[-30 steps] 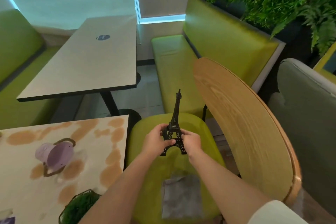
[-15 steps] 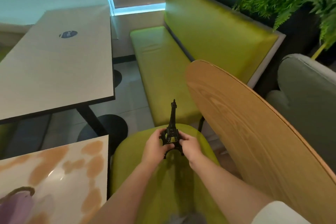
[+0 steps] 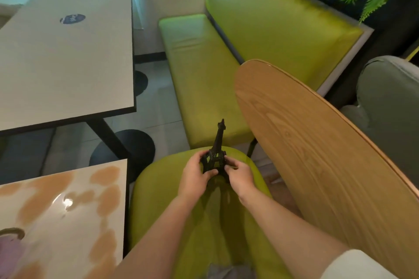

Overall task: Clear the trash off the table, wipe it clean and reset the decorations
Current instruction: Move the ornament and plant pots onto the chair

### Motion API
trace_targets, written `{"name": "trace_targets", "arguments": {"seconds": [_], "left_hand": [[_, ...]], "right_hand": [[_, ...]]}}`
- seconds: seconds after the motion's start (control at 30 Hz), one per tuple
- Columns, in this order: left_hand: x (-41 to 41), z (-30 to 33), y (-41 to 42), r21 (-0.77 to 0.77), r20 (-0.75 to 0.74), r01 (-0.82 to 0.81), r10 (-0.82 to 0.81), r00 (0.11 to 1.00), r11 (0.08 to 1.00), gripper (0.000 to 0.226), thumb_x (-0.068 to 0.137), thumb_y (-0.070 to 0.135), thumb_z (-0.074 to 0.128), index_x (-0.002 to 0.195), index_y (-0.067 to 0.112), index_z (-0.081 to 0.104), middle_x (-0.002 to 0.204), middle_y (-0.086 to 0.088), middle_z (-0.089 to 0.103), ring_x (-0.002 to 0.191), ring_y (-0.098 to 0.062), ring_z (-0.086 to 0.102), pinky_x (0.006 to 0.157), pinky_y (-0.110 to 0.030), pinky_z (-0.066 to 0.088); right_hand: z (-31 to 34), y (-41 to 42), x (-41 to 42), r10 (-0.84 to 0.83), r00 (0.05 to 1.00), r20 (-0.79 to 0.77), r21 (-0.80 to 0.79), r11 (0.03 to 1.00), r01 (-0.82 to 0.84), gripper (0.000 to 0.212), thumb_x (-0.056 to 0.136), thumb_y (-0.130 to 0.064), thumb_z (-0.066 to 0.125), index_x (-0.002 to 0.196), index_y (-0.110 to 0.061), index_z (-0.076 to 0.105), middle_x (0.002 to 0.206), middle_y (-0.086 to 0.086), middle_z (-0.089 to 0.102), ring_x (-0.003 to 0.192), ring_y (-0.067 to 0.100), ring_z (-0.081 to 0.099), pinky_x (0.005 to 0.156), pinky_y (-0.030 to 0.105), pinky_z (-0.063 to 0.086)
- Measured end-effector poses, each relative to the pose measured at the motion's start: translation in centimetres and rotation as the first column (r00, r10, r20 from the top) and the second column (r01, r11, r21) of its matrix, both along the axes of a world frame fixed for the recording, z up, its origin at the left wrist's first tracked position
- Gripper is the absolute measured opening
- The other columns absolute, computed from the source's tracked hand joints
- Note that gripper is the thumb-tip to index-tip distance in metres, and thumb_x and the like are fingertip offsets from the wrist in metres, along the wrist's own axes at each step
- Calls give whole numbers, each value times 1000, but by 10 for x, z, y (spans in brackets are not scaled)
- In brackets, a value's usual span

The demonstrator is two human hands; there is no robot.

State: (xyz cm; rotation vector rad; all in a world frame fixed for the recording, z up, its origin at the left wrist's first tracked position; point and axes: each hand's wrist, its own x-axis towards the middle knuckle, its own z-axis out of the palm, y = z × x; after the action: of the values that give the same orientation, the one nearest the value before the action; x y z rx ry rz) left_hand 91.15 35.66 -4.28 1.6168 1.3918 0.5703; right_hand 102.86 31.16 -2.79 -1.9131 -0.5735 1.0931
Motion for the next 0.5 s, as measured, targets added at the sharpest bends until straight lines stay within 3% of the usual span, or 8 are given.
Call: {"name": "trace_targets", "arguments": {"seconds": [0.23,0.5], "left_hand": [[-4,9,-10,-34,-35,3,-5,999,999,62,89,19,67,145,27,41,142,7,51,133,-15,45,110,-42,40],[-26,29,-48,-57,-23,-27,26,999,998,48,95,25,59,141,26,45,138,9,53,123,-13,52,103,-37,46]], "right_hand": [[8,-3,-1,23,997,74,-42,999,-20,33,100,-13,48,129,-20,63,129,1,63,116,21,58,92,28,44],[32,-22,-10,94,988,122,-48,995,-89,40,98,-9,48,137,-16,55,135,2,59,114,20,57,80,22,39]]}}
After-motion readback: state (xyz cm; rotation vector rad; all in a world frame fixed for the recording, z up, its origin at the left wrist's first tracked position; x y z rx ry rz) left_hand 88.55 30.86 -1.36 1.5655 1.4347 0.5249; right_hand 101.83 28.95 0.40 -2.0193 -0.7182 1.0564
